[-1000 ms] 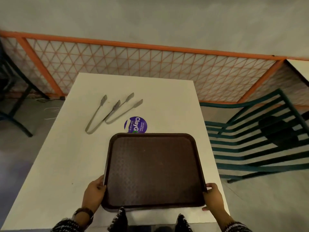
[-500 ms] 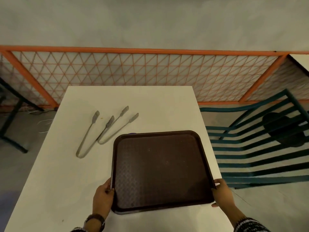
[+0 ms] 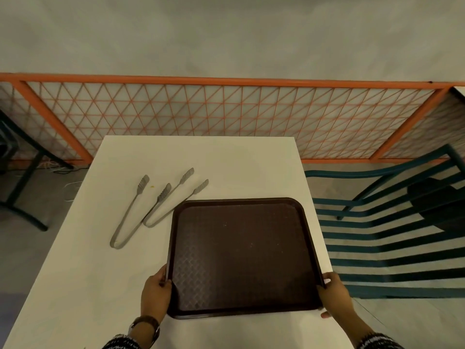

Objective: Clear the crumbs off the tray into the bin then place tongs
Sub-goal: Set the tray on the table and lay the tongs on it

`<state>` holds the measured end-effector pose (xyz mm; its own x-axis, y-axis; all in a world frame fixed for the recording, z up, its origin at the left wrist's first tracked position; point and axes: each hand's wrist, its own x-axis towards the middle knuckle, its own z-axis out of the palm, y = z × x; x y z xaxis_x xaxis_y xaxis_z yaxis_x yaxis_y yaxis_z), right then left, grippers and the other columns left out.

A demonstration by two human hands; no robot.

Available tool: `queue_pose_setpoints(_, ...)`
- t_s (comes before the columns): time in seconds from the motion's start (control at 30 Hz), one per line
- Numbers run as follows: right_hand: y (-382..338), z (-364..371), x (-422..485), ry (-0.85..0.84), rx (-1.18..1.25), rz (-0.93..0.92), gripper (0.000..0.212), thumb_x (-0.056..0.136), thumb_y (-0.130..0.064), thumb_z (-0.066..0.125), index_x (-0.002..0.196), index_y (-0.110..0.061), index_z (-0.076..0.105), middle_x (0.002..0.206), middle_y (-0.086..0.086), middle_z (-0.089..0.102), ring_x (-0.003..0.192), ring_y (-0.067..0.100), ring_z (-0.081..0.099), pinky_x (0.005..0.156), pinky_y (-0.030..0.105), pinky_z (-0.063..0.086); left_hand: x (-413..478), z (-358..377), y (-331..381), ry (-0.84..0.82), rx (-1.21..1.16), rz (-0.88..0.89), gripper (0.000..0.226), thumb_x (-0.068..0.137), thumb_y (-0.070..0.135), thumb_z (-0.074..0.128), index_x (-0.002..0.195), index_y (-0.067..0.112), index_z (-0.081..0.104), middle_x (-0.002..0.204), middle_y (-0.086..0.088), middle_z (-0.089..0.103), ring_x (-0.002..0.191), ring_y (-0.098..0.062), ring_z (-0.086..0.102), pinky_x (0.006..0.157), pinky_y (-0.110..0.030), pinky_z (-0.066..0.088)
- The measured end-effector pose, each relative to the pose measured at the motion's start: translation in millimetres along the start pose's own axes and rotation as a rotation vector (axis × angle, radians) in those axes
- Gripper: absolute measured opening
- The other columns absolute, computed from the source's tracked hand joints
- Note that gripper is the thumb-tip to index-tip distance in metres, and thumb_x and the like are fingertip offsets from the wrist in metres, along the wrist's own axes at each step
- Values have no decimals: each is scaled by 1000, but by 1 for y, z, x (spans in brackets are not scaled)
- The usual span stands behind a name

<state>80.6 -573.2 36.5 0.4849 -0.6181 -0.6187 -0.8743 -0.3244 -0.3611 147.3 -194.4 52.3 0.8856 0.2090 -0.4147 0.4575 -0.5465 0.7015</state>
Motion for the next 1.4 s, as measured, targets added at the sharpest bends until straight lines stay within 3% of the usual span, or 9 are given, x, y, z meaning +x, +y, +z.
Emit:
queue_pose_setpoints(0.1, 1, -2, -3, 118, -134, -90, 38, 92, -22, 56, 126, -13, 41, 114, 14, 59, 85, 26, 63, 67, 40, 58, 5, -2, -6, -14, -41, -38, 38, 87, -1, 44, 118, 13, 60, 84, -4, 68, 73, -15, 61, 66, -25, 49)
queue_pose_setpoints(0.2, -15, -1, -6, 197, -217, -187, 38, 92, -25, 55, 128, -15, 44, 125, 12, 54, 101, 29, 62, 82, 43, 55, 14, -10, -9, 44, -86, -110, 38, 88, 3, 45, 125, 6, 55, 118, -15, 63, 103, -29, 59, 95, -37, 45)
queue_pose_setpoints(0.5, -185, 73, -42, -69, -216, -639, 14, 94, -25, 49, 99, -14, 55, 84, 7, 65, 82, 31, 64, 68, 33, 46, 30, -48, -8, 141, -165, -19, 31, 90, 3, 45, 116, 12, 61, 122, -11, 58, 99, -15, 50, 90, -26, 39)
queue_pose_setpoints(0.77, -303, 203, -107, -364, -262, -855, 23, 93, -24, 49, 112, -11, 51, 105, 16, 64, 95, 34, 61, 73, 37, 50, 33, -84, -32, 229, -250, -47, 30, 89, 4, 47, 108, 21, 62, 112, 0, 57, 95, -14, 55, 89, -24, 41)
queue_pose_setpoints(0.9, -320, 257, -126, -454, -312, -780, 36, 92, -22, 51, 125, -9, 44, 118, 19, 57, 102, 34, 58, 76, 33, 48, 31, -99, -54, 292, -275, -92, 32, 88, 3, 46, 108, 22, 63, 110, 1, 58, 92, -7, 54, 76, -3, 37)
queue_pose_setpoints(1.07, -322, 288, -127, -475, -219, -659, 17, 93, -13, 46, 110, -9, 47, 103, 17, 61, 69, 27, 57, 31, 16, 36, 26, -108, -73, 336, -307, -136, 35, 88, 1, 44, 107, 22, 64, 106, 3, 58, 88, 4, 52, 70, 6, 34)
queue_pose_setpoints(1.17, -322, 292, -129, -407, -180, -717, 7, 94, -14, 39, 91, -14, 45, 97, 19, 63, 74, 34, 62, 43, 31, 50, 25, -109, -80, 339, -321, -144, 35, 88, 0, 44, 107, 21, 64, 106, 3, 58, 89, 1, 53, 71, 3, 36)
queue_pose_setpoints(1.23, -322, 287, -132, -389, -190, -814, 12, 94, -17, 37, 95, -12, 48, 92, 19, 63, 76, 37, 63, 61, 46, 56, 29, -111, -80, 342, -324, -144, 35, 88, 0, 43, 107, 21, 64, 107, 3, 58, 93, -7, 53, 73, -2, 37)
queue_pose_setpoints(1.4, -322, 245, -146, -287, -64, -922, 21, 91, -22, 53, 75, -17, 41, 79, 17, 62, 71, 35, 64, 65, 48, 55, 60, -115, -69, 339, -268, -93, 35, 87, 2, 45, 112, 18, 62, 112, 3, 52, 93, -11, 53, 84, -17, 37)
